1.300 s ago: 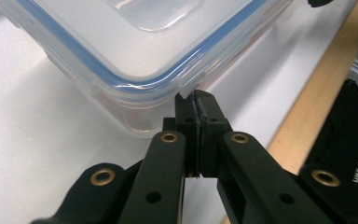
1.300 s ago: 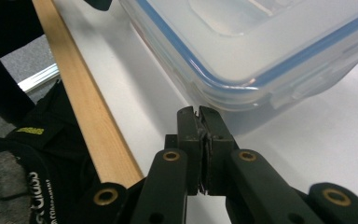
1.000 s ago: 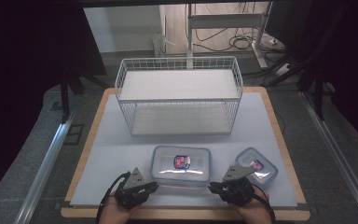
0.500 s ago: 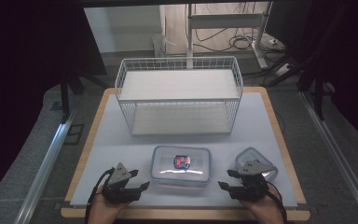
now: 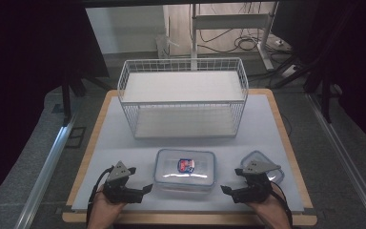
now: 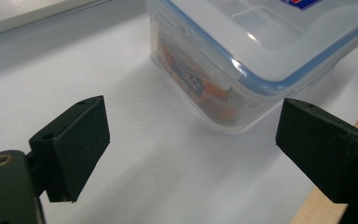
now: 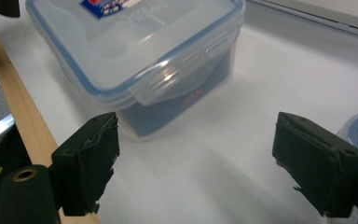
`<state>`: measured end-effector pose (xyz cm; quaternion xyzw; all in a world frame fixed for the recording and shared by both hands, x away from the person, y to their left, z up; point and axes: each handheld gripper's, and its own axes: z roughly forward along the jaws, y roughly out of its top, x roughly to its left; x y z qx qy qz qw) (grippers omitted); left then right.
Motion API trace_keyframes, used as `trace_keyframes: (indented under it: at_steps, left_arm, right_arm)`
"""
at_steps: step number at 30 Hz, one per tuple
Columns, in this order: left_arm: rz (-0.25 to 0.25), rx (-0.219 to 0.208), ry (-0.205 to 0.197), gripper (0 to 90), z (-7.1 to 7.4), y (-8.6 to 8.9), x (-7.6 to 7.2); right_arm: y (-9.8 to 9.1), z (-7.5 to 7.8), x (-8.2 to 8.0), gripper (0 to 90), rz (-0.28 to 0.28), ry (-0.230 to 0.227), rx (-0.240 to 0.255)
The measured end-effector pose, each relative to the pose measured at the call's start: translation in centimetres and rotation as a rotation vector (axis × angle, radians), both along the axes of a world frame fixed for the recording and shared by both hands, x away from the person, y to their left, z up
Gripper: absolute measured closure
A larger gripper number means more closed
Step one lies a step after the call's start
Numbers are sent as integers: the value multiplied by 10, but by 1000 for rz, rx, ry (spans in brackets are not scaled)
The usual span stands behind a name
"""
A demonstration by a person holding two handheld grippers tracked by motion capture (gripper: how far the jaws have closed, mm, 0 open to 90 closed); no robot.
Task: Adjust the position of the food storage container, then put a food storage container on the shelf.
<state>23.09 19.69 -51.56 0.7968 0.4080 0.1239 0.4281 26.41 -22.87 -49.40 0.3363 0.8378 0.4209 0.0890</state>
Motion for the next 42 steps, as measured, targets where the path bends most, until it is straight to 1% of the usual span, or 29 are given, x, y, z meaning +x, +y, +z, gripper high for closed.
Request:
trace_keyframes:
  at_steps: [1, 2, 3, 4, 5, 6, 7, 8, 9, 12, 14, 15, 16, 20, 25, 29, 32, 37, 38, 41, 42]
  left_arm:
    - [-2, -28, 26, 97, 3, 1, 4]
    - [-2, -28, 26, 97, 3, 1, 4]
    - [-4, -40, 36, 97, 4, 2, 6]
    - [-4, -53, 45, 98, 5, 2, 8]
    - [-6, -60, 55, 98, 7, 3, 10]
    - [-13, -71, 75, 98, 8, 3, 15]
    - [-13, -71, 75, 98, 8, 3, 15]
    - [-18, -81, 96, 98, 9, 3, 20]
    - [-18, -81, 96, 97, 9, 3, 20]
    - [-31, -93, 129, 96, 11, 2, 28]
    - [-41, -110, 148, 96, 12, 0, 33]
    - [-49, -120, 159, 96, 13, -1, 36]
    - [-55, -126, 167, 97, 13, -2, 38]
    - [-76, -127, 187, 99, 14, -9, 47]
    - [-89, -130, 207, 103, 13, -14, 53]
    - [-107, -142, 228, 99, 11, -16, 58]
    - [-120, -143, 239, 97, 10, -19, 62]
    - [-128, -145, 248, 94, 8, -21, 65]
    - [-132, -151, 256, 92, 7, -21, 66]
    - [-136, -160, 260, 94, 6, -21, 67]
    - [-137, -169, 266, 98, 5, -21, 69]
  right_arm:
    - [0, 1, 2, 126, -4, 6, 9]
    - [0, 1, 2, 126, -4, 6, 9]
    - [0, 2, 3, 117, -9, 18, 19]
    - [0, 4, 7, 106, -16, 41, 47]
    - [0, 4, 7, 106, -16, 41, 47]
    - [1, 6, 10, 85, -21, 63, 70]
    - [1, 6, 10, 85, -21, 63, 70]
    - [1, 7, 13, 70, -23, 85, 90]
    - [1, 7, 13, 70, -23, 85, 90]
    - [3, 8, 18, 64, -23, 125, 106]
    - [6, 9, 23, 71, -20, 148, 102]
    - [6, 9, 23, 71, -20, 148, 102]
    - [9, 10, 26, 91, -13, 160, 104]
    - [14, 12, 31, 121, -2, 163, 100]
    - [21, 11, 36, 149, 9, 170, 90]
    - [25, 9, 39, 152, 19, 184, 86]
    - [28, 8, 42, 152, 22, 193, 90]
    - [30, 7, 44, 152, 22, 202, 96]
    - [31, 6, 45, 152, 21, 205, 99]
    - [31, 5, 47, 152, 23, 213, 102]
    - [32, 4, 48, 155, 26, 225, 105]
